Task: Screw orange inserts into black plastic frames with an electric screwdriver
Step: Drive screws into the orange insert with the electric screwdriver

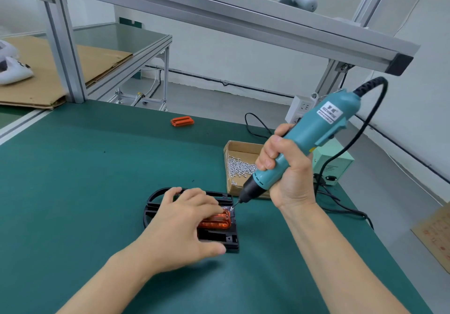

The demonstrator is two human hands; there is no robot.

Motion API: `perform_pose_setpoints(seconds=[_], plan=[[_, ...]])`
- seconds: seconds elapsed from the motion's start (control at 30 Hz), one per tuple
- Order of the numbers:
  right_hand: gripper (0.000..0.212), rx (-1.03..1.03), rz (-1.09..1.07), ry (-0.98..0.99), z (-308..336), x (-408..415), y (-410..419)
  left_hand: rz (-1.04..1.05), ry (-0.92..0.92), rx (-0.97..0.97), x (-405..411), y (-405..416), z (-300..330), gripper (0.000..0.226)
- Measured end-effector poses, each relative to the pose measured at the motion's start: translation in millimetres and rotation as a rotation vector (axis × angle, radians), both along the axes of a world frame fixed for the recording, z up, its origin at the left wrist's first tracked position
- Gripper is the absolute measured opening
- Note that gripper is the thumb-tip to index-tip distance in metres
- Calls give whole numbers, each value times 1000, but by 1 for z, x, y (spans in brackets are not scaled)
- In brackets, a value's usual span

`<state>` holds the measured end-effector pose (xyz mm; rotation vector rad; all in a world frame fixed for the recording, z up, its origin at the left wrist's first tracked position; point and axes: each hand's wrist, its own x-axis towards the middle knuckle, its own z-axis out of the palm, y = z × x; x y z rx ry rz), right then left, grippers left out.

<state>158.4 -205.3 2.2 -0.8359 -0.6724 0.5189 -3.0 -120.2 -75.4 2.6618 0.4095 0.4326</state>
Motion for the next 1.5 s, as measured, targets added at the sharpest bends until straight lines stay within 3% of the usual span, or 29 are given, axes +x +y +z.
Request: perform_pose_setpoints(seconds=[0.23, 1.2, 1.5], plan=[[18, -80, 15, -50, -8, -2, 5, -44, 86, 109, 1, 0, -14, 49], [18, -161, 81, -136, -15, -4, 16, -34, 89, 91, 3, 4, -19, 47], [21, -164, 104, -262, -17, -8, 18, -32, 97, 99, 4, 5, -19, 48]])
